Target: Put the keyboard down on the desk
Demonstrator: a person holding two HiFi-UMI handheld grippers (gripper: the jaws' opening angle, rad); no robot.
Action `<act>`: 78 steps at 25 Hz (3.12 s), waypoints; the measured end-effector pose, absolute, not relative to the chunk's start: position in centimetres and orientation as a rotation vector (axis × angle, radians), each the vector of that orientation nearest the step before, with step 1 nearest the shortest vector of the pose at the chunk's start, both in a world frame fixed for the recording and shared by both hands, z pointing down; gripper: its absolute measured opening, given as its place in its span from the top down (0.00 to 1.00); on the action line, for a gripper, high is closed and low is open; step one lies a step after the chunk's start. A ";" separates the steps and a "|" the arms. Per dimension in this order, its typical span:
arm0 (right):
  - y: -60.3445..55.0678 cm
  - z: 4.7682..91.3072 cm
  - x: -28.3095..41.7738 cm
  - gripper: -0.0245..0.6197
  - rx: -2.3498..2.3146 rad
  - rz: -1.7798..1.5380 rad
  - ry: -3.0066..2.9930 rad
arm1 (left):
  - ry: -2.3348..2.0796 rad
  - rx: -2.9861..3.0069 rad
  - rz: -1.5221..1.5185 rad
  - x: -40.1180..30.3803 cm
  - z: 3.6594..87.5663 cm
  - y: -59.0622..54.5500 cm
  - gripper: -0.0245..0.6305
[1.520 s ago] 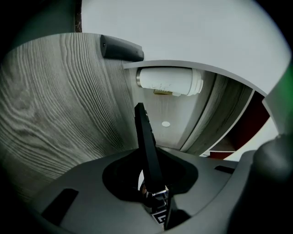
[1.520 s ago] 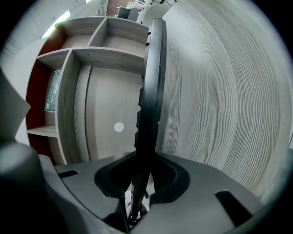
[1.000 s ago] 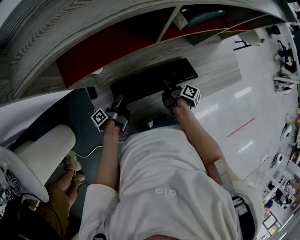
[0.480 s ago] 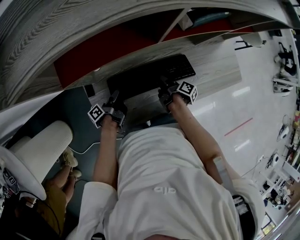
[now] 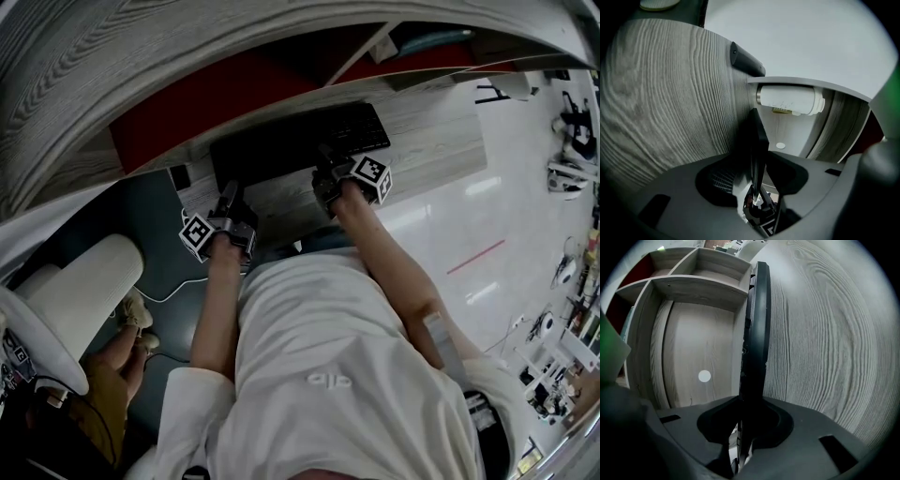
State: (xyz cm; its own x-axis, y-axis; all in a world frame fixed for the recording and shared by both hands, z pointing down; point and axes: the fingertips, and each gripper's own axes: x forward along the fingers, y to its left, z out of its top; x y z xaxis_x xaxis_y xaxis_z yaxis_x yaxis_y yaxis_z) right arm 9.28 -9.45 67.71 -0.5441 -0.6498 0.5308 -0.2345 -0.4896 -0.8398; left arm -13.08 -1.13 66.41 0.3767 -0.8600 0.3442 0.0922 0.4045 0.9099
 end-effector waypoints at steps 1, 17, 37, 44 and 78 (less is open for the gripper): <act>-9.6 67.8 9.2 0.83 -1.309 -2.119 1.404 | -1.010 0.952 -0.748 -13.3 66.6 -1.2 0.67; -10.4 69.2 8.6 0.78 -1.284 -2.183 1.471 | -1.077 0.937 -0.802 -13.8 67.9 -2.2 0.82; -9.5 70.1 9.2 0.59 -1.457 -2.286 1.657 | -1.052 0.930 -0.772 -13.8 69.2 -2.2 0.82; -8.8 70.1 9.1 0.55 -1.513 -2.309 1.764 | -1.056 0.925 -0.766 -13.9 69.6 -2.3 0.82; -6.5 69.7 9.7 0.65 -1.518 -2.230 1.931 | -1.110 0.885 -0.539 -13.7 69.4 -0.7 0.61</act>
State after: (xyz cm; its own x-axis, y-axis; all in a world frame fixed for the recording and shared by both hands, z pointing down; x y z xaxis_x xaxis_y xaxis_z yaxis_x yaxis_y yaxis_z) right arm 9.71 -6.51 69.74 -0.5689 -0.4109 0.7124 -0.6465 -0.3121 -0.6962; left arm -13.66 -0.73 69.42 0.3738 -0.7586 0.5337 -0.0494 0.5583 0.8282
